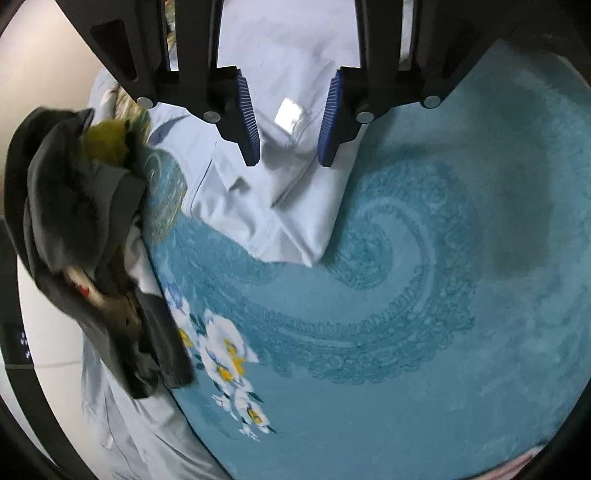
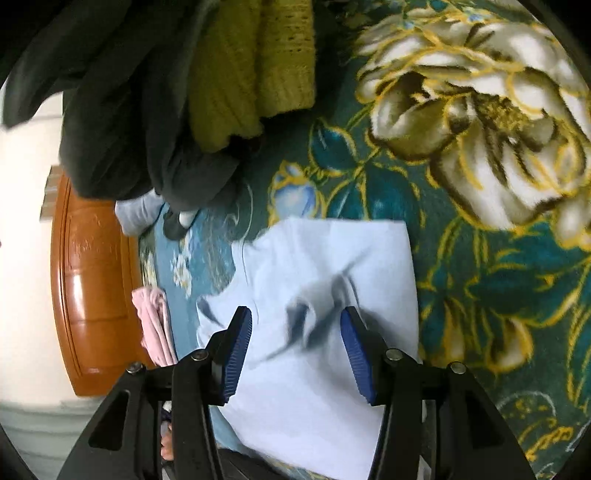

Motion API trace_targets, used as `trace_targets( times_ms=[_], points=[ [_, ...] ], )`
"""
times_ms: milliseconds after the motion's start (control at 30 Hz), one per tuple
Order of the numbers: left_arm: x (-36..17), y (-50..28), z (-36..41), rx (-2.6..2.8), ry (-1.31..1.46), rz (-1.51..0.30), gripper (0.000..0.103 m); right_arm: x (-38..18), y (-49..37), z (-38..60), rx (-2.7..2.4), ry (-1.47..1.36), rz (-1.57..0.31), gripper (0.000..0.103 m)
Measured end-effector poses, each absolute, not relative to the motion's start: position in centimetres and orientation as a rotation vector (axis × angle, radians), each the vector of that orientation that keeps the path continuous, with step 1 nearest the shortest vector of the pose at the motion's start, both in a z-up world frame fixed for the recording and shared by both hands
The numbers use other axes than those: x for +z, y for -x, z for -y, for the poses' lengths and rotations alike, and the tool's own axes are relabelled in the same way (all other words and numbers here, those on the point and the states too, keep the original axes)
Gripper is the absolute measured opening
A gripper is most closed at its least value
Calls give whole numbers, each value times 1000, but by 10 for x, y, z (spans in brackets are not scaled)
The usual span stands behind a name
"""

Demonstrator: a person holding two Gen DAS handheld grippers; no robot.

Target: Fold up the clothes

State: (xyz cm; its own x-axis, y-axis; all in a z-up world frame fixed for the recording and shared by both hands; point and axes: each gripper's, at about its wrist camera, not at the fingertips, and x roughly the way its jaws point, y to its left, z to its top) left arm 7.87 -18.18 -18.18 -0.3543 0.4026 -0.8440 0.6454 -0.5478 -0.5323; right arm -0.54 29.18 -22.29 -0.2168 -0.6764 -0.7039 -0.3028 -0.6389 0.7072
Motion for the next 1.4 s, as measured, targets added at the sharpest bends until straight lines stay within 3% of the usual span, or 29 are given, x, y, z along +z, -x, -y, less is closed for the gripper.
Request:
trace_targets(
  times_ms=[67,233,400,433,633,800,967,1067,1133,1200,1400],
  points=[
    [-183,-74,183,-2017,-1677,-1375,34,-224,11,-293,-1922,-1767,1188,50],
    [-180,-62,177,-2050,-1750,-1324,32,-227,18,-293,-1897,-1819,1183,16],
    [-178,-51,170,-2085,-1835,-1234,4,-225,22,-291,-1848,-1801,1192,6],
    [-177,-51,172,-2085,-1832,-1271,4,-224,23,-290,-1836,-1783,1204,6],
    [-169,-37,192,-2064,-1683,-1602,3,-229,47,-291,-1796,-1739,1336,5],
    [-178,-14,204,-2007,-1655,-1610,3,-255,63,-298,-1768,-1790,1503,5],
    [-198,-2,205,-1940,-1666,-1619,4,-258,63,-297,-1790,-1781,1513,9],
    [-202,-4,210,-1913,-1601,-1690,7,-251,64,-303,-1836,-1739,1513,21],
    [-196,-7,215,-1939,-1532,-1734,16,-241,64,-308,-1885,-1692,1484,33],
    [-185,-11,216,-1984,-1498,-1727,32,-228,62,-312,-1933,-1666,1416,36],
    [-154,-45,168,-2221,-1659,-1426,37,-212,18,-315,-1965,-1793,1070,41]
  ],
)
